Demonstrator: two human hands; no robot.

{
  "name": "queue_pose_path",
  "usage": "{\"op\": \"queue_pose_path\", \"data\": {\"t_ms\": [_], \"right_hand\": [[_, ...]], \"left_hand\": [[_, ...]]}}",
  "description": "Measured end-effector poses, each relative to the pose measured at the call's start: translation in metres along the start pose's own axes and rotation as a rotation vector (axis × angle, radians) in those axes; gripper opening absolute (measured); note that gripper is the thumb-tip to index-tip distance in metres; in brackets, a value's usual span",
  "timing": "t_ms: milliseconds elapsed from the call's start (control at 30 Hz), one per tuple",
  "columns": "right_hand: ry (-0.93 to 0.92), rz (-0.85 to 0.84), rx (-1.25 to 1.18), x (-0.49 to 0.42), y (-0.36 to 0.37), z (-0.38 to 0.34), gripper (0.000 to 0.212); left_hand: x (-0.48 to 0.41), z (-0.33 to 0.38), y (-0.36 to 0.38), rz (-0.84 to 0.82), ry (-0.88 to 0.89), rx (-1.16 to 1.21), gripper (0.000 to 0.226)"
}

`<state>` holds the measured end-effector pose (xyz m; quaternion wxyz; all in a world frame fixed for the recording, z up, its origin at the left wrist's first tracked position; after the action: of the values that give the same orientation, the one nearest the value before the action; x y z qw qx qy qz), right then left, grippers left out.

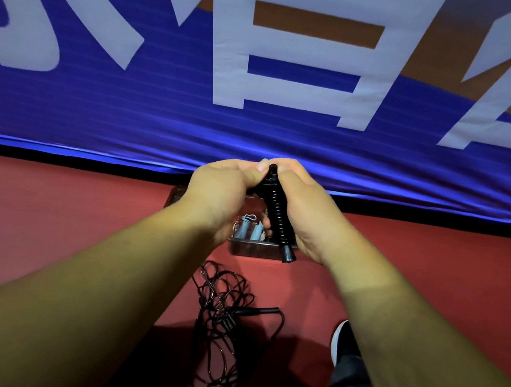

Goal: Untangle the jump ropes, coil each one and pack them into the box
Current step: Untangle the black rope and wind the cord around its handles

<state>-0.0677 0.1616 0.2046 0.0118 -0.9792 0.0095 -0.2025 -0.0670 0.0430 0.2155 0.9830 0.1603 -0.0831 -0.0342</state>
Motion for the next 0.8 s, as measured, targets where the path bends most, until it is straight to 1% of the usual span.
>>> {"op": "queue_pose_path", "data": {"t_ms": [67,133,200,233,267,300,367,400,467,567,667,733,800], "right_hand": [[-0.011,-0.009,-0.015,0.001,0.000,-0.002,0.020],[-0.020,-0.010,-0.008,0.002,-0.001,-0.002,0.023],[-0.028,0.013,0.008,0.001,-0.003,-0.002,0.023],[-0.030,0.033,0.010,0.001,-0.005,-0.001,0.022],[-0.031,0.059,0.013,-0.001,-0.008,-0.002,0.021],[-0.031,0.087,0.016,-0.002,-0.010,-0.002,0.022],[-0.032,0.132,0.008,-0.005,-0.015,-0.003,0.023],[-0.039,0.145,0.002,-0.005,-0.017,-0.005,0.022],[-0.056,0.155,-0.003,-0.005,-0.017,-0.007,0.022],[-0.069,0.183,0.017,-0.003,-0.017,-0.011,0.021],[-0.096,0.219,0.118,-0.002,-0.018,-0.014,0.019],[-0.112,0.221,0.162,0.000,-0.016,-0.016,0.018],[-0.129,0.223,0.198,0.001,-0.015,-0.019,0.018]], "left_hand": [[-0.004,0.005,-0.006,0.028,0.068,-0.062,0.024],[-0.008,0.011,-0.013,0.034,0.158,-0.192,0.013],[-0.010,0.018,-0.013,0.023,0.243,-0.332,0.008],[-0.010,0.021,-0.011,0.017,0.269,-0.365,0.006],[-0.011,0.022,-0.010,0.014,0.275,-0.372,0.006],[-0.011,0.022,-0.009,0.019,0.254,-0.343,0.012],[-0.013,0.015,-0.010,0.038,0.157,-0.197,0.024],[-0.013,0.011,-0.009,0.040,0.111,-0.123,0.026],[-0.010,0.009,-0.004,0.016,0.062,-0.045,0.024],[-0.002,0.011,0.000,0.015,0.055,0.008,0.020],[-0.001,0.012,-0.005,0.040,0.071,-0.043,0.014],[-0.004,0.019,-0.012,0.057,0.129,-0.169,0.008],[-0.002,0.028,-0.014,0.059,0.202,-0.321,0.009]]}}
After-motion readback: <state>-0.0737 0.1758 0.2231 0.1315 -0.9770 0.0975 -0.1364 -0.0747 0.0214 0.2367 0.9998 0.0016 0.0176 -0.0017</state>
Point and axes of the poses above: each hand's wrist, its own x-axis away from the middle knuckle, its own y-axis out of the palm, z = x × y, the point moved 10 cm from there along -x, towards the middle knuckle, and after that the axes turned 10 degrees about y, right-handed, at the moved point
